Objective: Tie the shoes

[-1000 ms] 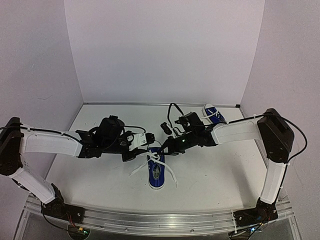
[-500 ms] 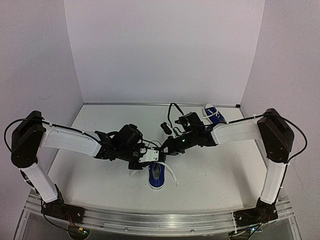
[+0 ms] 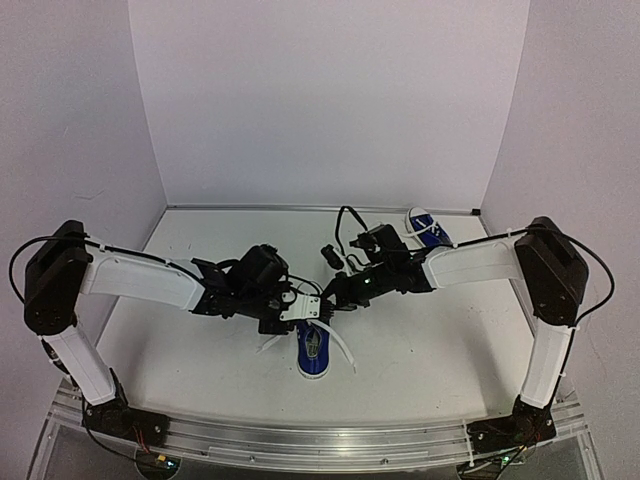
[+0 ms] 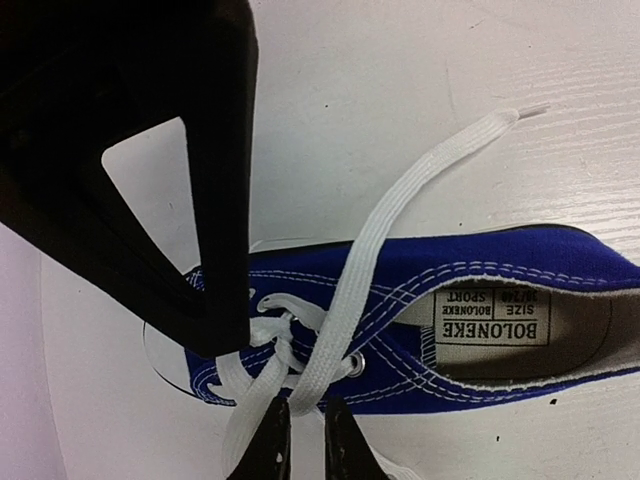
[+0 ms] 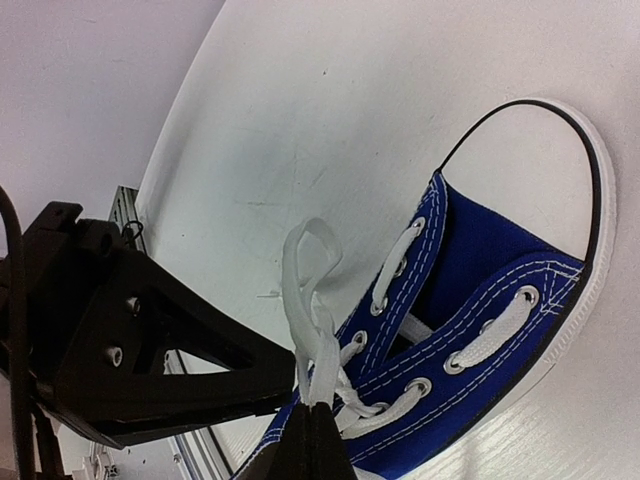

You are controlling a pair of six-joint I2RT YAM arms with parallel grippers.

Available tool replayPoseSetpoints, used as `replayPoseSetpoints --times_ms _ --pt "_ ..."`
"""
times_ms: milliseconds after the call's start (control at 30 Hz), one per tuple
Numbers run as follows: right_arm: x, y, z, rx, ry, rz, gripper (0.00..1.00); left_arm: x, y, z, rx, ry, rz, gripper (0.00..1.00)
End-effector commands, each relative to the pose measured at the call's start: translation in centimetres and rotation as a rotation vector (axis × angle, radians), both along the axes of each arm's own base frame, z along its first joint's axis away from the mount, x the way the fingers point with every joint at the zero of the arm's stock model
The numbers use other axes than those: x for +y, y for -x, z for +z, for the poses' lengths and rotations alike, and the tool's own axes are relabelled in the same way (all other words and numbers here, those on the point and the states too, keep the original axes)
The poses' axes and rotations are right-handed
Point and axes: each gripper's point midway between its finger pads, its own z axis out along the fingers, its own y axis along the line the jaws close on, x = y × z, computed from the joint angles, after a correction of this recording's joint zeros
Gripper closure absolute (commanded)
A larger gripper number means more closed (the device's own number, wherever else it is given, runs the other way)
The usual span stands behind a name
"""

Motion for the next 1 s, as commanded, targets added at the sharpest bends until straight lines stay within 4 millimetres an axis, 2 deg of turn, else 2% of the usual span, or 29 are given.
replayPoseSetpoints --times_ms 0,200,367,667,800,967 --pt "0.5 -0.4 1.6 -0.031 -0.053 0.012 1.00 -0.8 -0.5 1.4 -0.043 0.031 0.003 0.86" --pt "0.6 -0.3 1.5 -0.024 -0.053 0.016 1.00 -0.8 -0.7 1.7 -0.061 0.042 0.005 0.84" --pt "0.6 -0.3 1.6 -0.026 -0.055 0.016 1.00 -0.7 -1.2 0.5 -0.067 -0.006 0.014 0.84" --pt "0.6 -0.2 1.5 -0.023 -0.055 0.018 1.00 -0.9 -1.1 -0.1 -0.045 -0.021 0.004 0.93" --pt "0.6 -0.2 1.5 -0.024 -0.055 0.019 1.00 -1.1 -1.0 1.0 -0.045 0.013 0.008 1.00" --pt "0.6 -0.2 1.5 -0.023 -0.056 0.018 1.00 -1.5 -0.4 2.2 -0.027 0.069 -0.004 1.00"
